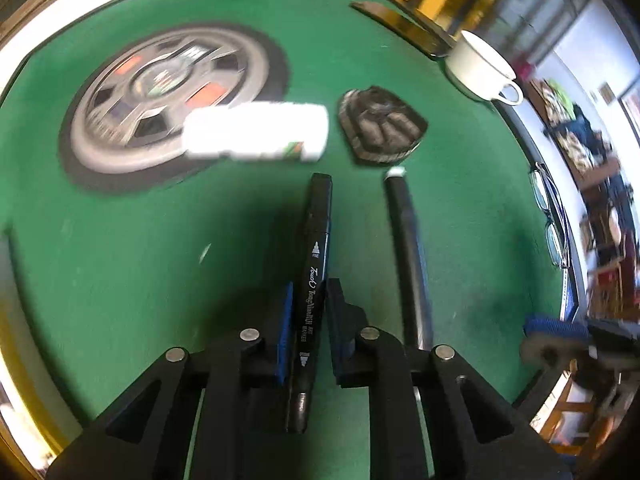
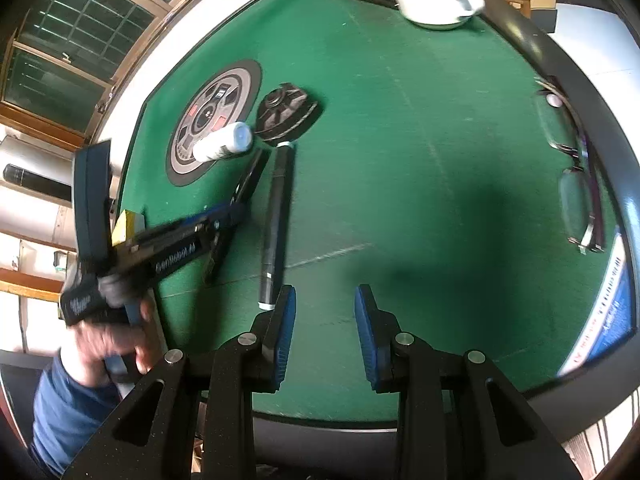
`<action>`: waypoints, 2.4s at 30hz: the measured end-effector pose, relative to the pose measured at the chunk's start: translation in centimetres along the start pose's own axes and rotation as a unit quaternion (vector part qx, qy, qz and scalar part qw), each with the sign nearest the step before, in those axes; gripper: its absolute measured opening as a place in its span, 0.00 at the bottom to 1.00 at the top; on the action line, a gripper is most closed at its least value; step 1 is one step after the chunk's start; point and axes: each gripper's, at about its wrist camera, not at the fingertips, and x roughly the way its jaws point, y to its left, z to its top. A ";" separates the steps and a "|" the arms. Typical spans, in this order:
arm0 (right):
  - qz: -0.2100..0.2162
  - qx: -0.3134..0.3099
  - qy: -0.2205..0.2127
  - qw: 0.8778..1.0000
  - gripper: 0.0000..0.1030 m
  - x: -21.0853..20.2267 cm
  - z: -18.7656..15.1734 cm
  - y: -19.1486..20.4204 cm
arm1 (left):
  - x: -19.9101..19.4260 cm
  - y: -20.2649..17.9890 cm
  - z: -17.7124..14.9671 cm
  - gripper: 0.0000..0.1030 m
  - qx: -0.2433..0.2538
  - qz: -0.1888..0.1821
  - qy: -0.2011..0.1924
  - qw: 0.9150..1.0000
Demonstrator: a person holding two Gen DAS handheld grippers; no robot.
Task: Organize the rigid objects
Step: 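Grasp a black marker with the left gripper while the right gripper grasps the other marker, then carry both black markers to the tray with both grippers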
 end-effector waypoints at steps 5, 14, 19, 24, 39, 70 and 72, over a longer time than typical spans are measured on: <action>-0.008 -0.020 0.014 1.000 0.26 2.1 1.6 2.0 | -1.7 1.1 -4.4 0.13 -0.014 0.011 -0.006 1.000; -0.067 -0.075 0.022 0.995 0.26 6.1 4.0 5.7 | -2.1 0.7 -5.6 0.13 -0.002 0.017 -0.014 1.000; -0.119 -0.125 0.016 0.985 0.26 7.1 4.1 7.4 | -2.2 0.7 -5.9 0.13 0.001 0.017 -0.018 1.000; -0.104 -0.116 0.018 0.988 0.14 6.1 3.6 6.3 | -2.5 0.7 -6.2 0.13 0.000 0.019 -0.019 1.000; -0.012 -0.098 -0.008 0.995 0.14 1.5 -0.6 4.6 | -4.0 1.0 -6.7 0.12 -0.029 -0.009 -0.046 0.998; 0.084 -0.254 0.031 0.963 0.14 4.1 -4.4 22.2 | -15.1 12.2 -13.3 0.12 -0.145 0.109 -0.163 0.970; 0.086 -0.264 0.039 0.960 0.14 4.8 -4.9 23.4 | -15.3 13.0 -14.0 0.12 -0.151 0.116 -0.163 0.968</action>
